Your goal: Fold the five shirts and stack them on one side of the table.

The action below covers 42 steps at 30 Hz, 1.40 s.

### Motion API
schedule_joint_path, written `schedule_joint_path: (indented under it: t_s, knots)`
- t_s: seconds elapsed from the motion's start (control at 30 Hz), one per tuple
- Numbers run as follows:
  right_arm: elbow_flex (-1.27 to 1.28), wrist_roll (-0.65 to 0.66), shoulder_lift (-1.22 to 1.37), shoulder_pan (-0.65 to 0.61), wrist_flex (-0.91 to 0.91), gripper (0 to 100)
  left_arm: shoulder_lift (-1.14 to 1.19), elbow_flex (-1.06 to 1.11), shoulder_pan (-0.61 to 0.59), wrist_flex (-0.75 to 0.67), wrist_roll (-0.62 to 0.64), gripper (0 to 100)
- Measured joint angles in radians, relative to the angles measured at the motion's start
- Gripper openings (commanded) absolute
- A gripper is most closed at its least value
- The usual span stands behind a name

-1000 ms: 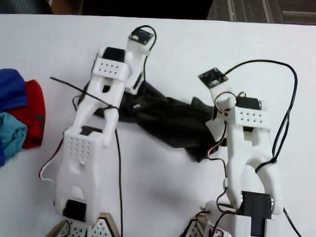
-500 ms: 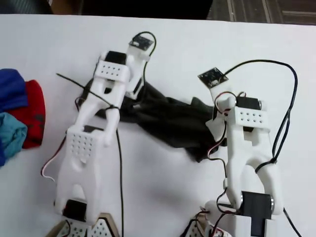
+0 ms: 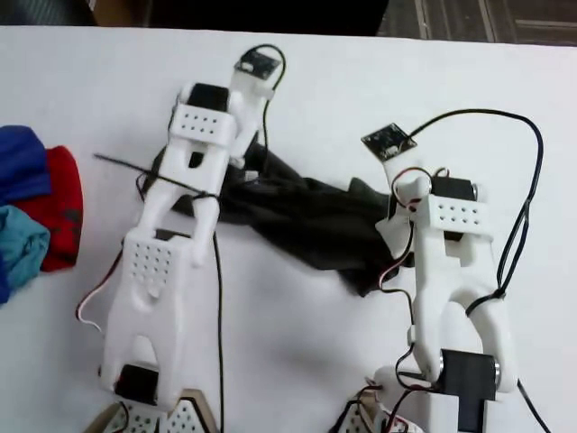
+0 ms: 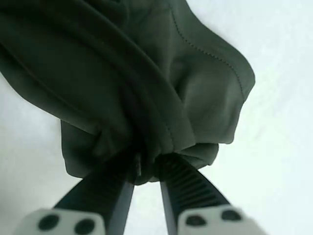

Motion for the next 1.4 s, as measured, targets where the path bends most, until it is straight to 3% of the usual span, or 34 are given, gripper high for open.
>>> schedule_joint_path:
  t_s: [0.2,0.4,0.6,0.77,0.93,1.13,1.27,1.4]
  knots:
    - [-0.006,0.000,-0.008,0.000,-0.028,2.1,-0.002,-0.239,-0.026,0.146,0.000,2]
    - [-0.143,-0.109,-0.077,-0.006,-0.028,5.7,-0.048,-0.247,-0.132,0.155,0.002,2]
    - [-0.207,-0.153,-0.138,-0.137,0.035,21.8,-0.239,0.000,-0.229,0.155,0.002,2]
    - [-0.178,-0.153,-0.144,-0.273,0.112,20.5,-0.336,0.437,-0.267,0.144,0.002,3]
    - [-0.103,-0.153,-0.147,-0.258,0.112,20.7,-0.339,0.787,-0.348,0.008,0.002,3]
    - [-0.094,-0.180,-0.147,-0.161,-0.054,20.7,-0.344,0.865,-0.431,-0.074,-0.029,3]
    - [-0.187,-0.264,-0.046,-0.190,-0.149,20.6,-0.345,0.868,-0.466,-0.075,-0.037,3]
    - [-0.427,-0.341,0.247,-0.264,-0.130,20.6,-0.345,0.868,-0.479,-0.075,-0.038,3]
